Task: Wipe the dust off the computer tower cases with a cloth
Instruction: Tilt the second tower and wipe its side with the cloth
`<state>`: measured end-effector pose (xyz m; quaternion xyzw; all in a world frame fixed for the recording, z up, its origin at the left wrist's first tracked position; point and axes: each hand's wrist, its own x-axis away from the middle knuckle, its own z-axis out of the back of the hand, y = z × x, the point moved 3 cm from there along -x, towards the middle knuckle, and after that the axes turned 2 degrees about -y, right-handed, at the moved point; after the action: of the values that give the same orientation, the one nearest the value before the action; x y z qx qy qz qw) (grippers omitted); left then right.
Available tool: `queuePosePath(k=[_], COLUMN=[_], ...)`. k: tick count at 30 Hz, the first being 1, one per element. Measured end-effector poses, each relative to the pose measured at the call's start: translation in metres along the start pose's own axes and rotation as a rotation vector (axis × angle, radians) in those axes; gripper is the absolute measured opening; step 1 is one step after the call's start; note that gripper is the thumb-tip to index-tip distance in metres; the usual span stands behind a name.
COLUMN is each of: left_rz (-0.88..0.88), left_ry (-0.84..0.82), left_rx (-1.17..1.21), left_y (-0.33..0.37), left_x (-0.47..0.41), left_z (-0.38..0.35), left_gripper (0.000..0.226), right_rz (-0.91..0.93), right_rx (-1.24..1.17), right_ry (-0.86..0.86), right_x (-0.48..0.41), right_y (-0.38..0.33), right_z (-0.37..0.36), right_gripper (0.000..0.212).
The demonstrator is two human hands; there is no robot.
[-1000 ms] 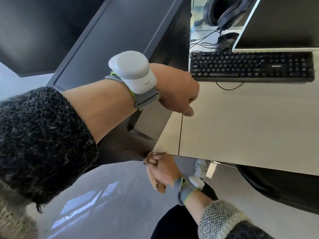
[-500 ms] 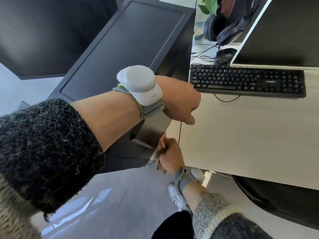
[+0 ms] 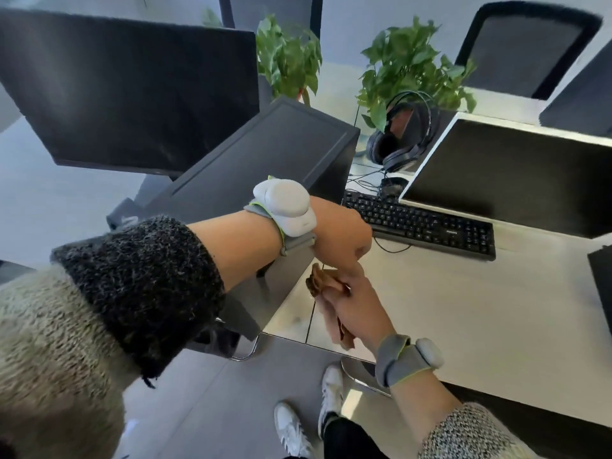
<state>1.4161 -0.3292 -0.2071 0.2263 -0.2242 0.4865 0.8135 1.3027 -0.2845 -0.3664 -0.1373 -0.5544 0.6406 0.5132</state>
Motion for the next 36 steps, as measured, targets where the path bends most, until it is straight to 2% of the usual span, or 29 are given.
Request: queuePosePath(k=[1, 4, 8, 13, 16, 19, 21, 23, 25, 27, 31, 36], left_rz=[-0.006, 0.019, 0.074, 0.150, 0.288, 0.590, 0.836, 0.991, 1.004, 0.974, 1.018, 1.031], left_ry=[0.048, 0.205, 0.572, 1.035, 1.262, 1.484, 1.507, 1.380, 1.275, 1.276, 1.321, 1.316], left_rx=[0.011, 0.067, 0.267, 0.467, 0.521, 0.492, 0.522, 0.648, 0.761, 0.832, 0.853, 0.880], left_y=[0.005, 0.010, 0.002, -0.011, -0.035, -0.063, -0.084, -0.101, -0.105, -0.098, -0.083, -0.052], left_x=[0.012, 0.052, 0.112, 0.168, 0.190, 0.210, 0.219, 0.220, 0.214, 0.208, 0.203, 0.202], left_z=[0.005, 0.013, 0.006, -0.021, -0.048, -0.078, -0.100, -0.119, -0.130, -0.132, -0.126, -0.121], left_gripper=[0.036, 0.032, 0.017, 0.004, 0.006, 0.010, 0.017, 0.026, 0.031, 0.028, 0.025, 0.022], right_rz=[0.033, 0.114, 0.350, 0.534, 0.607, 0.693, 0.701, 0.669, 0.647, 0.642, 0.681, 0.678], right_rx=[-0.031, -0.154, -0.252, -0.191, -0.031, 0.126, 0.261, 0.437, 0.613, 0.686, 0.665, 0.535], right_ry=[0.004, 0.048, 0.176, 0.139, 0.130, 0.093, 0.023, -0.042, -0.039, -0.002, 0.059, -0.027], right_x=[0.003, 0.017, 0.036, 0.048, 0.050, 0.059, 0.065, 0.069, 0.070, 0.070, 0.076, 0.088], right_y=[-0.015, -0.067, -0.123, -0.176, -0.200, -0.214, -0.217, -0.216, -0.213, -0.210, -0.204, -0.184], right_z=[0.004, 0.008, 0.002, -0.024, -0.041, -0.055, -0.065, -0.072, -0.073, -0.073, -0.071, -0.045], right_gripper=[0.018, 0.041, 0.021, 0.012, 0.013, 0.017, 0.026, 0.049, 0.062, 0.060, 0.055, 0.048])
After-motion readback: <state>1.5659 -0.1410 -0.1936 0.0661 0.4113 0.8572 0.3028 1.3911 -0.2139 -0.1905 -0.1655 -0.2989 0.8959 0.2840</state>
